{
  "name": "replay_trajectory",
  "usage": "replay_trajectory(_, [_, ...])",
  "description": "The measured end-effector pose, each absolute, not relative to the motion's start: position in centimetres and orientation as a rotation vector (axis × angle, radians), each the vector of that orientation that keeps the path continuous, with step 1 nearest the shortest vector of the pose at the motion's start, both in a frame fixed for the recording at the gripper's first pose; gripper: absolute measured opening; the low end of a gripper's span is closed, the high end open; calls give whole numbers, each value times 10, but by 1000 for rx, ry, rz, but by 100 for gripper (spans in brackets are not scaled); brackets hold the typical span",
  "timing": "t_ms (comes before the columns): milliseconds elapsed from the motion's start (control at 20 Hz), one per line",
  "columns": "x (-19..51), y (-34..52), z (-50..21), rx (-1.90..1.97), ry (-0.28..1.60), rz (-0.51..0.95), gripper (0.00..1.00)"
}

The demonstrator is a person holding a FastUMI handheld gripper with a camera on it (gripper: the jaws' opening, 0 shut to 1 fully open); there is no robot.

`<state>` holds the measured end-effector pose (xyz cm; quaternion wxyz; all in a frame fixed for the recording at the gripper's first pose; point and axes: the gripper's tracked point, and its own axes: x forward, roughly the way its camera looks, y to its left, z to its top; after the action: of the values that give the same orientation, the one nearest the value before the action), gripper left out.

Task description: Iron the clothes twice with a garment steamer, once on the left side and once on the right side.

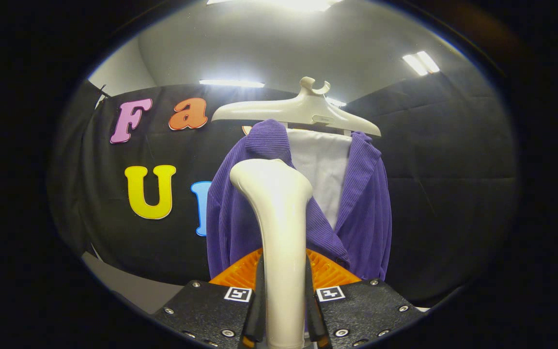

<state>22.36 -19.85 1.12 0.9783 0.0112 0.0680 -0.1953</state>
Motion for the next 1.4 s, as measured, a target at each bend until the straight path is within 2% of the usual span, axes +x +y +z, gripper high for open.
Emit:
replay_trajectory(600, [189,-197,-119,71,345,-352,34])
replay_trajectory(1400, [150,-191,-278,3,590,-423,34])
